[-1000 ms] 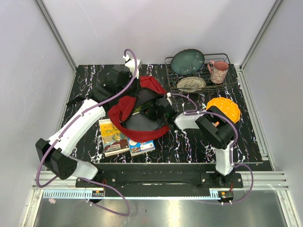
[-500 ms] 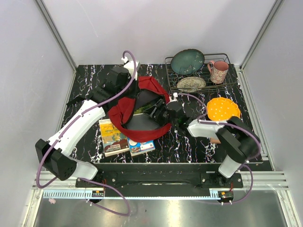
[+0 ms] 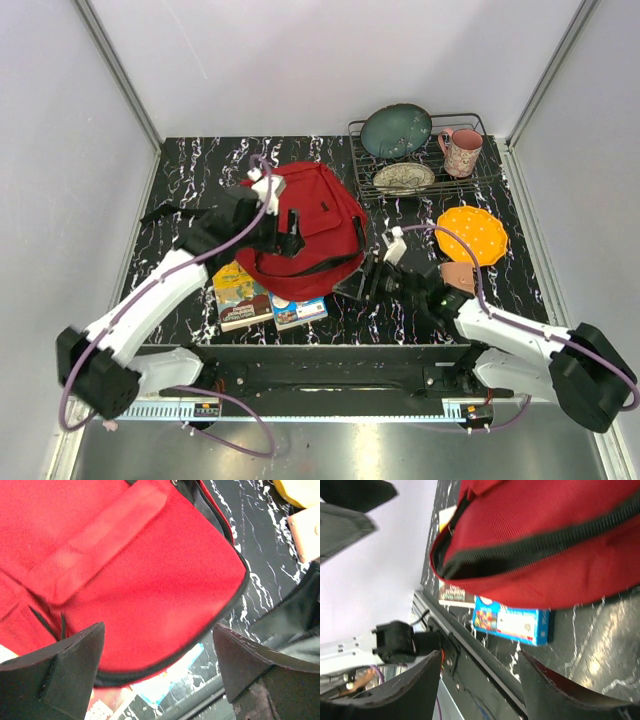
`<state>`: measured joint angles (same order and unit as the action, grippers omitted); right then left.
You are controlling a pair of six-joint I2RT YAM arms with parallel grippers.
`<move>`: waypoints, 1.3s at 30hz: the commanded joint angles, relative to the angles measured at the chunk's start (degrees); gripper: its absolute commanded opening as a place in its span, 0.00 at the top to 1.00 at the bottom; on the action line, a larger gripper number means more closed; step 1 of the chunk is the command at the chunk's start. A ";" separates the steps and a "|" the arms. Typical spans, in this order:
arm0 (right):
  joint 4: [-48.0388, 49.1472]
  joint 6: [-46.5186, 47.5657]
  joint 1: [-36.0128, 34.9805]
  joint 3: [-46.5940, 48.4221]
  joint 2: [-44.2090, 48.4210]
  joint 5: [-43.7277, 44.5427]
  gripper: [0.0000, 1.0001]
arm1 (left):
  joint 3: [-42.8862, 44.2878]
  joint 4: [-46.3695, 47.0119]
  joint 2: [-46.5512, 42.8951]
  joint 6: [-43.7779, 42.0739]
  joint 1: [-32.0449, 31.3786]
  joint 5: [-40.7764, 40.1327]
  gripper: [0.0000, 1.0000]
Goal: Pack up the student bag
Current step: Place the book in the student bag, then pick up the book from the center of the board.
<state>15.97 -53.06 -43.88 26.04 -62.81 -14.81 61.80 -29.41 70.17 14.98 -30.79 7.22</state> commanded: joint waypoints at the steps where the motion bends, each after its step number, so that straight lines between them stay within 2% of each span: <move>1: 0.82 1.56 -0.42 -5.21 4.53 -7.25 0.33 | -4.14 1.04 -14.52 1.36 0.20 0.36 0.01; 4: -4.26 2.96 -0.51 -4.69 2.87 -6.55 0.33 | -8.17 -2.04 -19.71 4.60 0.29 -2.99 0.01; 8: -6.46 4.10 -1.12 -2.32 -2.31 -4.71 0.34 | -17.31 -2.32 -22.71 12.86 0.11 -2.39 0.02; 11: -6.39 4.28 -1.56 0.06 -6.53 -2.77 0.35 | -22.24 -2.50 -24.20 16.91 -0.15 -2.39 0.10; 15: -3.05 2.35 -2.18 1.64 -11.97 -1.54 0.37 | -26.81 -2.58 -26.66 21.22 -0.94 -2.48 0.15; 21: -1.11 0.77 -4.19 3.75 -16.82 0.74 0.38 | -29.89 -2.94 -25.61 26.40 -5.50 -4.58 0.16; 27: -1.29 -0.99 -5.78 4.19 -17.44 5.66 0.38 | -32.71 -0.66 -24.65 33.17 -10.43 -6.08 0.16; 35: 0.29 -1.08 -6.13 6.12 -19.81 7.16 0.39 | -34.72 1.63 -20.34 32.48 -10.88 -8.80 0.16; 39: 1.08 -0.82 -6.40 8.14 -22.61 7.07 0.39 | -35.78 6.81 -17.36 32.65 -10.96 -8.28 0.17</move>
<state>13.85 -53.89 -49.56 30.61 -83.29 -9.43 26.94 -29.43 50.54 46.63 -41.47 0.60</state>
